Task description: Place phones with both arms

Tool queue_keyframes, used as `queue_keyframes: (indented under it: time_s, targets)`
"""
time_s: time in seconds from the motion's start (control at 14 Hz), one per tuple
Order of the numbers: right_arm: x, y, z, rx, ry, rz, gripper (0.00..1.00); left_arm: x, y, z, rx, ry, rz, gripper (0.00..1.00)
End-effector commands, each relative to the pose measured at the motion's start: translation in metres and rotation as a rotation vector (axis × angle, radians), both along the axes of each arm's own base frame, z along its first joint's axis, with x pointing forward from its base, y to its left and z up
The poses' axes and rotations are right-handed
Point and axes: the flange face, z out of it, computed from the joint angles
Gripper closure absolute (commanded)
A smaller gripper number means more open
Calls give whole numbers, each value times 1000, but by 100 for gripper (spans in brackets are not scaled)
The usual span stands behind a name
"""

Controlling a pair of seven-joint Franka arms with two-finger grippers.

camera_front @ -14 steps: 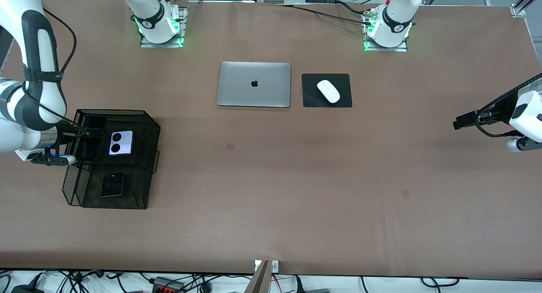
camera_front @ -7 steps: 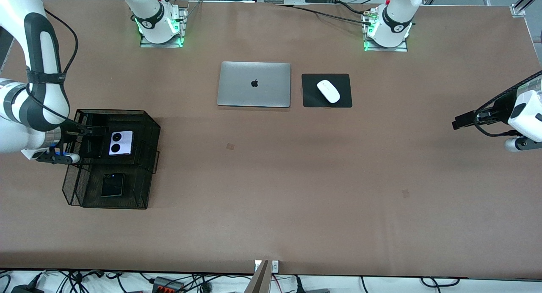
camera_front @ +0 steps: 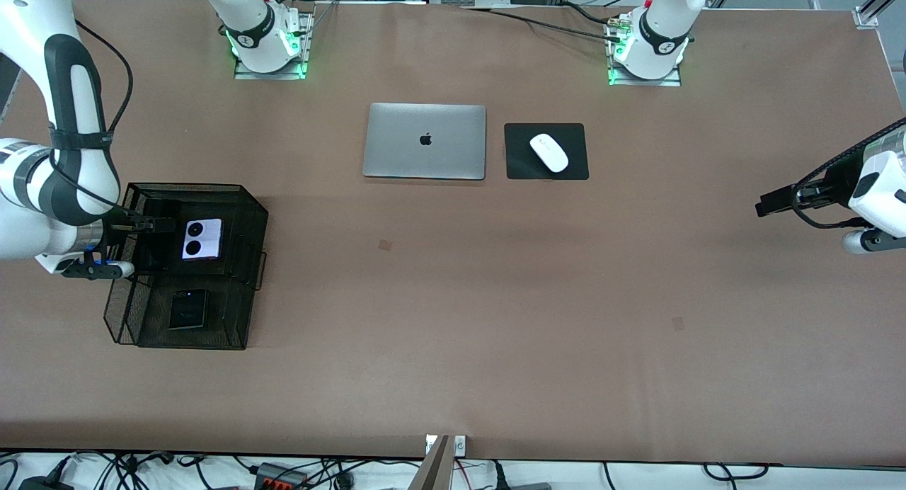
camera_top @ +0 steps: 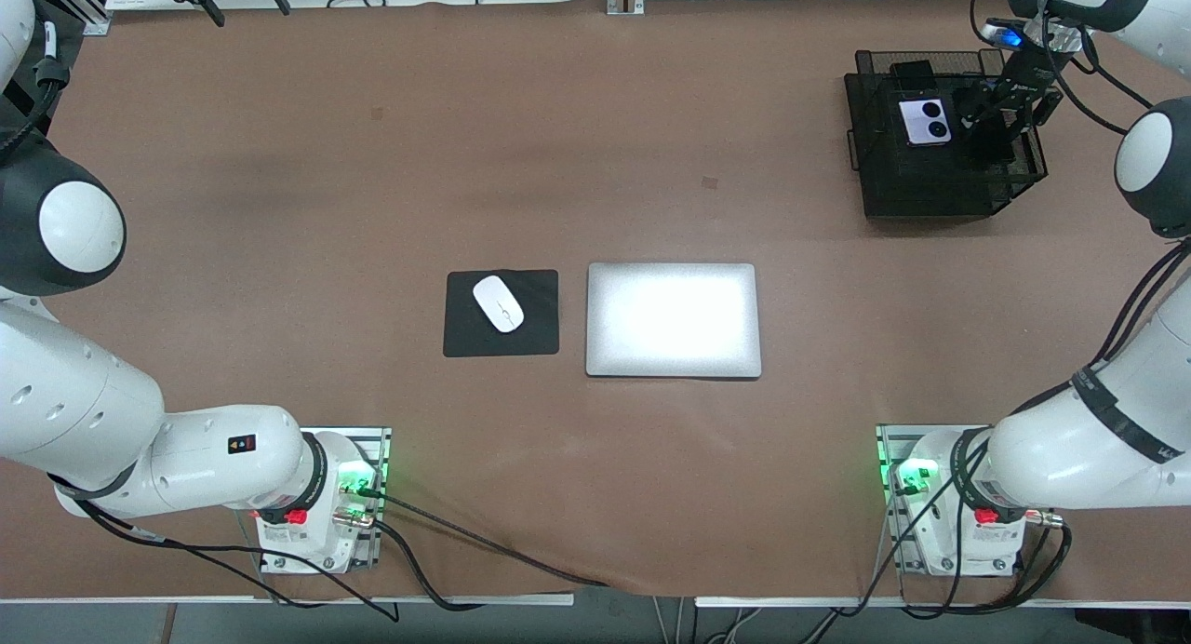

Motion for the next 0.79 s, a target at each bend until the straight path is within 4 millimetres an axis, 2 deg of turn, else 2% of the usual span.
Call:
queue_keyframes:
  time_s: [0.0,0.14,0.29,0.5,0.72]
  targets:
    - [11,-2,23,-11,-55,23,0,-5,2,5,5,-14,-16,0]
    - [24,1,57,-24,-118,16,0,-5,1,4,3,-12,-20,0]
    - [34,9,99,-19,-158,24,0,-5,0,4,1,-11,-22,0]
    - [50,41,162,-20,-217,74,0,-5,-4,4,2,-12,-28,0]
    - [54,79,204,-35,-228,49,0,-7,-6,6,0,-11,-31,0]
